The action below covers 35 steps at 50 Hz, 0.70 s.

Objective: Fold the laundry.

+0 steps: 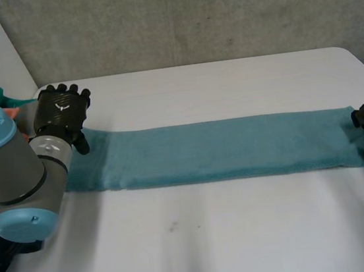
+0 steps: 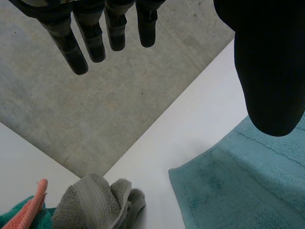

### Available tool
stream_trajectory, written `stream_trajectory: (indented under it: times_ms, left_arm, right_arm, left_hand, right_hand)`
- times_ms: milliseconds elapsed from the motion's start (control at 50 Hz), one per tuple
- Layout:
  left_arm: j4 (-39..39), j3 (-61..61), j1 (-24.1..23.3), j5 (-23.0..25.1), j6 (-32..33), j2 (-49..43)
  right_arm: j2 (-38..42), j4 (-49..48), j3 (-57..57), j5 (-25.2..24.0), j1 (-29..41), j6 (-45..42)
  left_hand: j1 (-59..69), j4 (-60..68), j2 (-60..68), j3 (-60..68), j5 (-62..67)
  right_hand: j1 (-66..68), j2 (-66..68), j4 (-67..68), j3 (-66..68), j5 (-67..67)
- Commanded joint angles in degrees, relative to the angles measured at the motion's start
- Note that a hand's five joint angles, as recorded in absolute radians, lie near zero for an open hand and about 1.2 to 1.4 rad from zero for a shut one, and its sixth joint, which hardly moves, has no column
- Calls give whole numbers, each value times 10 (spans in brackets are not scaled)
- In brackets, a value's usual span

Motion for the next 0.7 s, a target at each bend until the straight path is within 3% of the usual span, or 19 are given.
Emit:
stream_trajectory:
  times_ms: [20,240,460,620,700]
  left_arm:
    - [0,0,-2,0,1,0]
    - [0,0,0,0,0,12]
    - [-8,-1,1,0,0,22]
    - [-8,-9,0,0,0,28]
    - [-9,-10,1,-1,0,32]
  right_arm:
    - [-6,5,0,0,-12,4]
    - [-47,16,-3,6,-47,4]
    - [-40,25,-70,7,-140,-50]
    - [-47,60,-112,5,-142,-134]
    - [-68,61,-120,-1,-98,-153]
  left_hand:
    - [-16,-16,-15,-20,-28]
    - [-16,-16,-15,-20,-28]
    - [-16,-16,-15,-20,-28]
    - [-16,-16,-15,-20,-28]
    - [-16,-16,-15,-20,-28]
  right_hand:
    - [559,524,518,519,531]
    - [561,526,521,521,533]
    - [561,526,521,521,533]
    - [561,526,521,521,533]
    - [561,526,521,521,533]
